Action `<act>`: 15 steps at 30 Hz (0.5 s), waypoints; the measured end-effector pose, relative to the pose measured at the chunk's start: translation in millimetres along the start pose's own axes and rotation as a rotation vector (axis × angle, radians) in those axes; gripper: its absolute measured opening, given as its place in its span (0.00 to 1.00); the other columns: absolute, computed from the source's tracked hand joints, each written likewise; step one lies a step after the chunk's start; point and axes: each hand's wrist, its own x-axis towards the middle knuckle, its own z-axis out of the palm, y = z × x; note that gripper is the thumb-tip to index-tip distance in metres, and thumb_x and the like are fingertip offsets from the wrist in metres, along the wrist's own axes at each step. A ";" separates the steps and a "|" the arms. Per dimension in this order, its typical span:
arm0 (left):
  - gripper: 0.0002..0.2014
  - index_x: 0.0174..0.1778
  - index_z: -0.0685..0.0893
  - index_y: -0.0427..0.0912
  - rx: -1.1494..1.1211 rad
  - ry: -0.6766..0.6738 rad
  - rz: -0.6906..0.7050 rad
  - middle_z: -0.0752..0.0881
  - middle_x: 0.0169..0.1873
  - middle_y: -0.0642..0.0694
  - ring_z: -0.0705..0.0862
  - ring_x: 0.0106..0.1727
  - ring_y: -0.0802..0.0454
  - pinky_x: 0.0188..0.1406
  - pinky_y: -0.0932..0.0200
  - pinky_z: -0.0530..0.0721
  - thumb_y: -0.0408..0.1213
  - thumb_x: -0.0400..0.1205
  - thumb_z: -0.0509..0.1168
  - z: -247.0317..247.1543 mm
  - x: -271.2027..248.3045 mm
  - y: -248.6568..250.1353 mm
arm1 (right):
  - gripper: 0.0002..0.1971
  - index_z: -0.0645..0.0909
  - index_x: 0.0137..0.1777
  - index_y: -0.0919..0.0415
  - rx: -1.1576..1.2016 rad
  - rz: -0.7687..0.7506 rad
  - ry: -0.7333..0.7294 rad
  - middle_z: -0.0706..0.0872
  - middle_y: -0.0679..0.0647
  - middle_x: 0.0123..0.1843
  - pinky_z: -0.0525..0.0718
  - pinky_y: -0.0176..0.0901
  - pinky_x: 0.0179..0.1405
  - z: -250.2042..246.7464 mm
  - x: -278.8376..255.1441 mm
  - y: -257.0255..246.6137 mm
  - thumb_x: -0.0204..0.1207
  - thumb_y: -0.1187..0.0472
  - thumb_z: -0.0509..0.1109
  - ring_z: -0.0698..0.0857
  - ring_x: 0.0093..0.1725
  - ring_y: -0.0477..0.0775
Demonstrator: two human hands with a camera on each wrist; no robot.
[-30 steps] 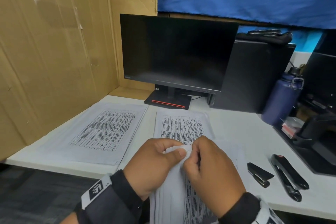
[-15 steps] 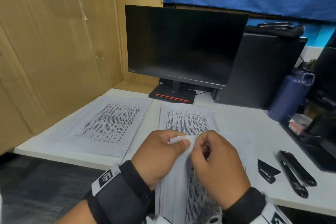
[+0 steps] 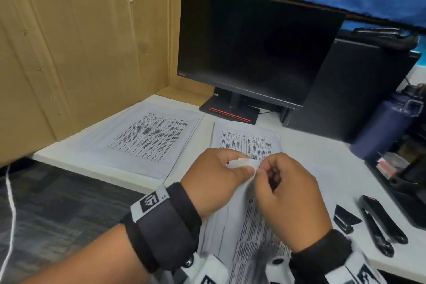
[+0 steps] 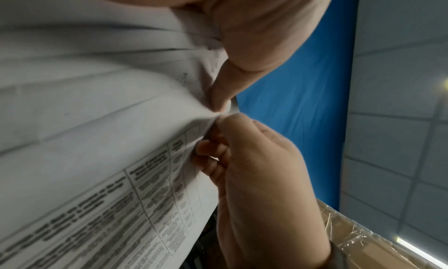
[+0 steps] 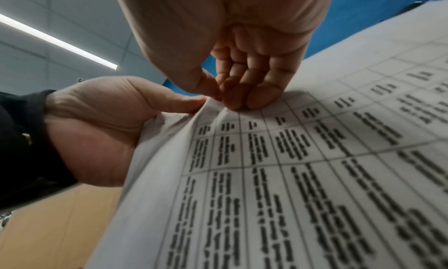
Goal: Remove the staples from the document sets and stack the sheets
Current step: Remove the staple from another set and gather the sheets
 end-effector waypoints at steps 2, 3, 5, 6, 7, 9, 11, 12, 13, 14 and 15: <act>0.04 0.49 0.95 0.43 0.033 -0.002 0.015 0.95 0.42 0.44 0.89 0.40 0.57 0.46 0.60 0.88 0.32 0.82 0.75 -0.1 0.0 0.6 | 0.09 0.73 0.37 0.46 -0.067 -0.015 -0.038 0.77 0.43 0.31 0.71 0.33 0.27 -0.9 1.1 -0.2 0.76 0.57 0.68 0.78 0.33 0.44; 0.05 0.50 0.95 0.42 0.040 -0.007 0.016 0.95 0.43 0.42 0.89 0.40 0.58 0.46 0.62 0.88 0.32 0.82 0.74 -0.3 -0.3 1.0 | 0.09 0.71 0.37 0.46 -0.105 -0.030 -0.060 0.75 0.43 0.31 0.70 0.35 0.26 -1.4 1.8 -0.4 0.76 0.56 0.67 0.76 0.31 0.44; 0.05 0.50 0.95 0.41 0.050 -0.017 0.018 0.95 0.45 0.40 0.89 0.42 0.56 0.49 0.60 0.88 0.31 0.82 0.74 -0.7 -0.5 0.4 | 0.08 0.69 0.37 0.48 -0.220 -0.077 -0.115 0.72 0.44 0.31 0.68 0.39 0.23 -2.6 4.5 -2.4 0.76 0.53 0.64 0.73 0.28 0.44; 0.04 0.49 0.94 0.40 0.072 -0.015 0.020 0.95 0.45 0.40 0.90 0.43 0.54 0.51 0.57 0.88 0.31 0.82 0.74 -0.8 -0.3 -0.2 | 0.08 0.68 0.37 0.49 -0.295 -0.106 -0.146 0.70 0.43 0.30 0.66 0.39 0.21 -2.4 6.6 -3.3 0.76 0.51 0.61 0.71 0.26 0.44; 0.04 0.49 0.94 0.41 0.117 -0.009 0.020 0.95 0.45 0.41 0.91 0.45 0.52 0.52 0.55 0.88 0.32 0.82 0.73 -0.7 0.0 -1.1 | 0.09 0.66 0.37 0.50 -0.370 -0.134 -0.176 0.68 0.43 0.30 0.62 0.39 0.20 -1.7 9.1 -4.0 0.76 0.49 0.59 0.68 0.25 0.44; 0.05 0.50 0.94 0.45 0.253 -0.004 0.024 0.94 0.45 0.48 0.91 0.49 0.53 0.55 0.57 0.87 0.36 0.83 0.73 -0.8 0.7 -2.7 | 0.11 0.63 0.37 0.50 -0.477 -0.197 -0.220 0.64 0.42 0.30 0.54 0.37 0.19 -0.1 13.9 -3.8 0.76 0.49 0.61 0.64 0.23 0.47; 0.05 0.51 0.93 0.49 0.394 -0.003 0.036 0.93 0.47 0.52 0.90 0.52 0.54 0.56 0.60 0.85 0.39 0.83 0.72 -1.6 1.2 -3.0 | 0.14 0.65 0.38 0.50 -0.566 -0.304 -0.257 0.64 0.43 0.30 0.50 0.36 0.20 -1.3 17.6 -3.7 0.74 0.50 0.69 0.62 0.23 0.49; 0.04 0.51 0.92 0.50 0.423 -0.002 0.036 0.91 0.46 0.53 0.89 0.51 0.54 0.53 0.63 0.83 0.39 0.83 0.72 -2.1 1.9 -3.0 | 0.13 0.69 0.37 0.51 -0.598 -0.368 -0.269 0.68 0.44 0.30 0.51 0.36 0.20 -3.8 19.7 -4.2 0.71 0.51 0.72 0.62 0.23 0.48; 0.04 0.50 0.92 0.51 0.417 -0.001 0.027 0.90 0.44 0.55 0.88 0.49 0.56 0.48 0.66 0.81 0.39 0.83 0.73 -2.5 2.9 -2.9 | 0.13 0.72 0.37 0.53 -0.612 -0.436 -0.271 0.72 0.46 0.29 0.55 0.37 0.21 -6.7 21.7 -3.6 0.68 0.52 0.75 0.62 0.24 0.48; 0.04 0.49 0.91 0.52 0.381 -0.005 0.009 0.89 0.41 0.56 0.87 0.46 0.60 0.43 0.71 0.79 0.38 0.83 0.74 -2.9 3.7 -2.6 | 0.11 0.74 0.37 0.55 -0.607 -0.511 -0.266 0.75 0.49 0.30 0.59 0.38 0.23 -9.4 23.6 -1.0 0.67 0.55 0.75 0.63 0.24 0.49; 0.03 0.47 0.91 0.52 0.332 -0.014 -0.015 0.88 0.39 0.58 0.85 0.42 0.63 0.40 0.74 0.77 0.38 0.82 0.75 -3.2 4.5 -2.2 | 0.08 0.75 0.37 0.56 -0.594 -0.579 -0.261 0.77 0.51 0.31 0.62 0.40 0.25 -12.2 25.2 1.6 0.67 0.56 0.72 0.66 0.25 0.51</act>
